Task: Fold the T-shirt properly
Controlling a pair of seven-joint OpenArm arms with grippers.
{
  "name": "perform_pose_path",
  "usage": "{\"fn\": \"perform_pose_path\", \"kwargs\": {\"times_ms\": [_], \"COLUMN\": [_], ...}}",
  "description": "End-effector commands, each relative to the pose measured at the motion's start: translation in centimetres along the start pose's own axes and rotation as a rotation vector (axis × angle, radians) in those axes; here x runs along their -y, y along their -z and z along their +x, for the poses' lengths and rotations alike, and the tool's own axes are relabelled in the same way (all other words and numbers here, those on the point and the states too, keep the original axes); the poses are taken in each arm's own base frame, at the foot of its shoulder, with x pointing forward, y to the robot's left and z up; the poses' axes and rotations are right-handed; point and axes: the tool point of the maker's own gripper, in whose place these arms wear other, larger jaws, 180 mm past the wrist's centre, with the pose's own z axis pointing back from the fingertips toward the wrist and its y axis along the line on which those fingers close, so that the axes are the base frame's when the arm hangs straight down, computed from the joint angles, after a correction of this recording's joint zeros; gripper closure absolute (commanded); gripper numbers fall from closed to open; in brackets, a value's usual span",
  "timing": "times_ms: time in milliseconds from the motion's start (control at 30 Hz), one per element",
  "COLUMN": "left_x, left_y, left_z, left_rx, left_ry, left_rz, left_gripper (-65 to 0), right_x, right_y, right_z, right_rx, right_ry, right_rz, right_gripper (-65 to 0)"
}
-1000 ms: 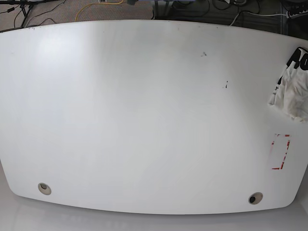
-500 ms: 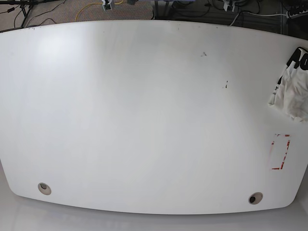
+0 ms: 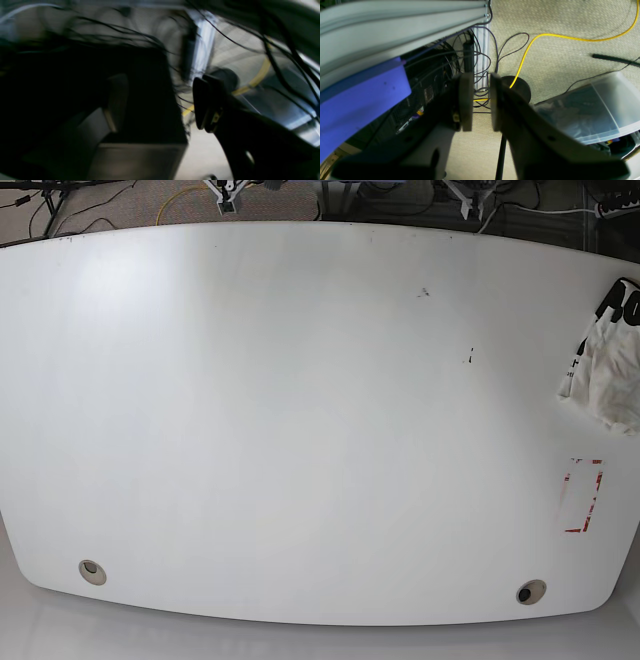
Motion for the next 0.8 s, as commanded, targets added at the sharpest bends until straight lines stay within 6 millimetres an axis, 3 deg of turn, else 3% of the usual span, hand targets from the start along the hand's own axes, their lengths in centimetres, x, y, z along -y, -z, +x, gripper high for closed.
{"fn": "perform_pose_path", "kwargs": {"times_ms": [0, 467, 767], "left_x": [-0.3, 0.4, 0.5], "left_y": [-0.1, 0.0, 0.0], "left_z": [-0.8, -0.8, -0.7], "left_rx": [-0.012, -0.013, -0.010], "left_ry": [0.001, -0.001, -0.001], "left_rz": [0.003, -0.003, -0.005], "left_gripper": [-35.7, -35.7, -35.7], "right_x": [-0.4, -2.6, -2.8], "right_y": [0.0, 0.6, 0.8], "right_z": [-0.6, -0.7, 0.1], "right_rx": [-0.006, -0.006, 0.007], "right_ry": [0.009, 0.024, 0.021], "right_rz": [0.011, 0.045, 0.049], "right_gripper": [-11.7, -11.7, -11.7]}}
